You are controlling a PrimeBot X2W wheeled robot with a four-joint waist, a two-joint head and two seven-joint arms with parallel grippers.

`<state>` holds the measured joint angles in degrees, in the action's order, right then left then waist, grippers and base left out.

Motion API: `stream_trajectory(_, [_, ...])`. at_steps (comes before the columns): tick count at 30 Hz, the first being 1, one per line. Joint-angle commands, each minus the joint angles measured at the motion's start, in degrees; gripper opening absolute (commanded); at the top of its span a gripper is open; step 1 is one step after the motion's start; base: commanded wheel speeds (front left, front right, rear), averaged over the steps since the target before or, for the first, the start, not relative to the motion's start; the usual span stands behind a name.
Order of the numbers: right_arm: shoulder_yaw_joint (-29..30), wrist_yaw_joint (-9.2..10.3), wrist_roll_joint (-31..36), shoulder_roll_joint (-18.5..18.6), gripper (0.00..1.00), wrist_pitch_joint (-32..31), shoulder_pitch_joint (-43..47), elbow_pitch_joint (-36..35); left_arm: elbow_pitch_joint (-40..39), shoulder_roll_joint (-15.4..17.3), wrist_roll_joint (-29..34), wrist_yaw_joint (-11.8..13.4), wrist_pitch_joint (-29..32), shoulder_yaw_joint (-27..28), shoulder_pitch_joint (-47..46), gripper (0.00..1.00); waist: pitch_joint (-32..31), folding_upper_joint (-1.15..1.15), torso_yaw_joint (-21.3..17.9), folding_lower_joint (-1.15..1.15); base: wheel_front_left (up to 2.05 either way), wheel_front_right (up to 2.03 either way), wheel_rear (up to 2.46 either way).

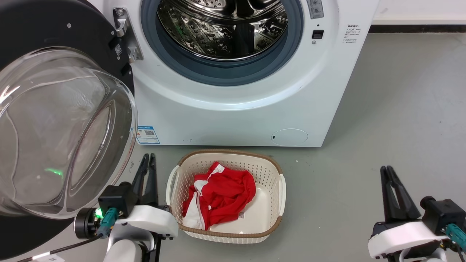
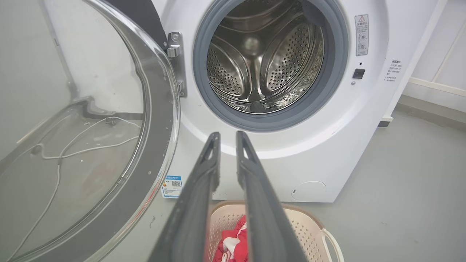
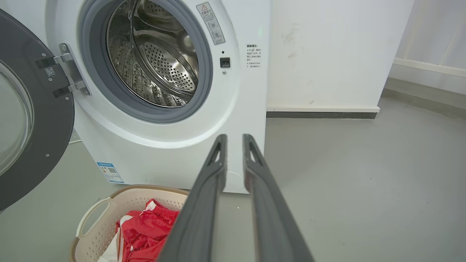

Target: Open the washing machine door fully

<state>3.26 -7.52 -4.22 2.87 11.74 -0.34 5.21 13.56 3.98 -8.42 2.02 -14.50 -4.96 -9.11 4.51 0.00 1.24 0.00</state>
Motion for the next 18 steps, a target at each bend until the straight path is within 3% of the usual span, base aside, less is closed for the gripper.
stream_trajectory(1, [0.0,0.0,-2.9,0.0,0.0,-0.4,-0.3,-0.5,-0.1,0.0,-2.6,-0.3,0.9,0.9,-1.1,0.0,-0.1,0.0,0.0,0.0,0.0,0.0,0.0])
stream_trajectory(18, [0.2,0.01,-21.6,0.5,0.0,-3.8,-1.7,1.5,-0.4,-0.2,-20.0,-2.3,5.0,2.9,0.0,0.0,-0.6,0.0,-0.2,0.0,0.0,0.0,0.0])
